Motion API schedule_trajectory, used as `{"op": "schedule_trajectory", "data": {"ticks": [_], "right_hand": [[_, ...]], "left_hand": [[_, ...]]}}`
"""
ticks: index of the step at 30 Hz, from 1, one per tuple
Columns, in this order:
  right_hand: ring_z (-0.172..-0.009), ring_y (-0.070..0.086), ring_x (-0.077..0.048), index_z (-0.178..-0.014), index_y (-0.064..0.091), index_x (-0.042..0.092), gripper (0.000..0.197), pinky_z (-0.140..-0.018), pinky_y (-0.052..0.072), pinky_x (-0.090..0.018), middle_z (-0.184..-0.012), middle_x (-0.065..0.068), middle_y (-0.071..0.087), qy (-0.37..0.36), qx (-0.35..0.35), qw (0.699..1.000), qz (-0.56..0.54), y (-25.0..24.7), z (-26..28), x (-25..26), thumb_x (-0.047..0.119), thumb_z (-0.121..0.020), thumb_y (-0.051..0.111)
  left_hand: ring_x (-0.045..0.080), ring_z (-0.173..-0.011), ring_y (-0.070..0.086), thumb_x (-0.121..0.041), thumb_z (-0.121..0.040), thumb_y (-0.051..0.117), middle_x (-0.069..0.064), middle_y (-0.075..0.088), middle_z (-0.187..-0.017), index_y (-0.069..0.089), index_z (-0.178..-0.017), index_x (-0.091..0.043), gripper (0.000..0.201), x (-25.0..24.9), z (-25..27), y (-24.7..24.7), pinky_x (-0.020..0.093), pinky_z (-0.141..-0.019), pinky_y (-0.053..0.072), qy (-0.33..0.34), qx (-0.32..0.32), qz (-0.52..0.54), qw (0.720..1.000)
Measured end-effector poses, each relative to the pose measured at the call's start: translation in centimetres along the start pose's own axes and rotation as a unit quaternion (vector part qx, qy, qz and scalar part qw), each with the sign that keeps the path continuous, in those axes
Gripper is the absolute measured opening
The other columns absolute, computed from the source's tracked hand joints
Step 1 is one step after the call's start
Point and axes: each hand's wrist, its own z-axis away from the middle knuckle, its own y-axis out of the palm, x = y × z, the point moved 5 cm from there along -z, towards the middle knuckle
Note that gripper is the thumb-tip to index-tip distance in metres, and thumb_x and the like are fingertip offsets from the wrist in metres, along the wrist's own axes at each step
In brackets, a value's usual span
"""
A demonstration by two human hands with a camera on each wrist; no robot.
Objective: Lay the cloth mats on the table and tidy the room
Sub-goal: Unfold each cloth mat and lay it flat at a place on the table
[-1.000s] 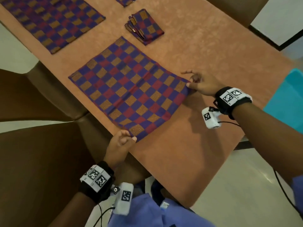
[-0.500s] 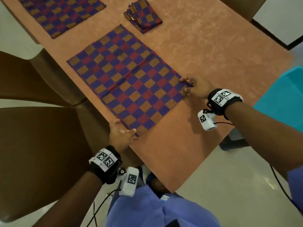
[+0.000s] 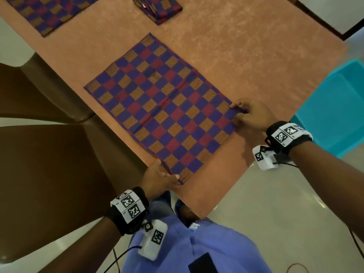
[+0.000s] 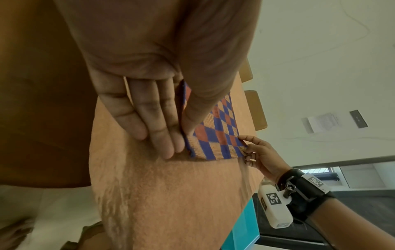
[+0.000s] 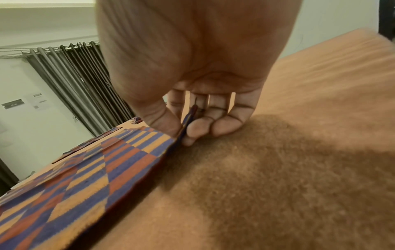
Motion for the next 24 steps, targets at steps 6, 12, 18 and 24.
{"op": "schedule_trajectory", "data": {"ticks": [6, 12, 18, 24], "right_hand": [[-0.099, 0.061, -0.022, -0.112, 0.062, 0.023, 0.033, -0.085, 0.050, -0.035, -0.113, -0.001, 0.064, 0.011, 0.001, 0.998, 0.056, 0.0, 0.4, -0.6, 0.014, -0.080, 0.061], [-0.091, 0.055, -0.025, -0.098, 0.064, 0.025, 0.020, -0.077, 0.046, -0.037, -0.103, -0.003, 0.057, -0.040, -0.111, 0.986, 0.120, -1.6, -4.6, 5.8, 0.026, -0.078, 0.062], [-0.098, 0.061, -0.025, -0.103, 0.067, 0.023, 0.023, -0.083, 0.045, -0.033, -0.109, -0.004, 0.064, -0.133, -0.113, 0.975, 0.139, -0.5, -17.5, 16.1, 0.036, -0.086, 0.059], [-0.122, 0.054, -0.027, -0.128, 0.061, 0.016, 0.048, -0.105, 0.040, -0.037, -0.133, -0.008, 0.058, -0.194, -0.135, 0.959, 0.158, -0.1, -28.9, 23.6, 0.030, -0.083, 0.052]], "left_hand": [[0.022, -0.072, 0.071, -0.021, -0.084, 0.067, 0.005, 0.071, -0.072, 0.063, -0.069, -0.012, 0.017, -2.6, 0.1, -3.8, 0.042, -0.074, 0.060, -0.010, 0.016, -0.274, 0.961], [0.015, -0.078, 0.061, -0.041, -0.082, 0.066, -0.003, 0.063, -0.080, 0.059, -0.079, -0.023, 0.020, -11.8, -3.3, -8.7, 0.035, -0.071, 0.052, 0.069, -0.080, -0.479, 0.871], [0.028, -0.113, 0.052, -0.052, -0.072, 0.071, 0.000, 0.054, -0.122, 0.051, -0.121, -0.032, 0.056, -22.6, -11.3, -9.5, 0.049, -0.089, 0.049, 0.170, -0.126, -0.582, 0.785], [0.033, -0.127, 0.035, -0.041, -0.069, 0.079, 0.000, 0.038, -0.135, 0.042, -0.133, -0.035, 0.074, -26.2, -16.3, -8.4, 0.058, -0.090, 0.045, 0.139, -0.103, -0.618, 0.767]]}}
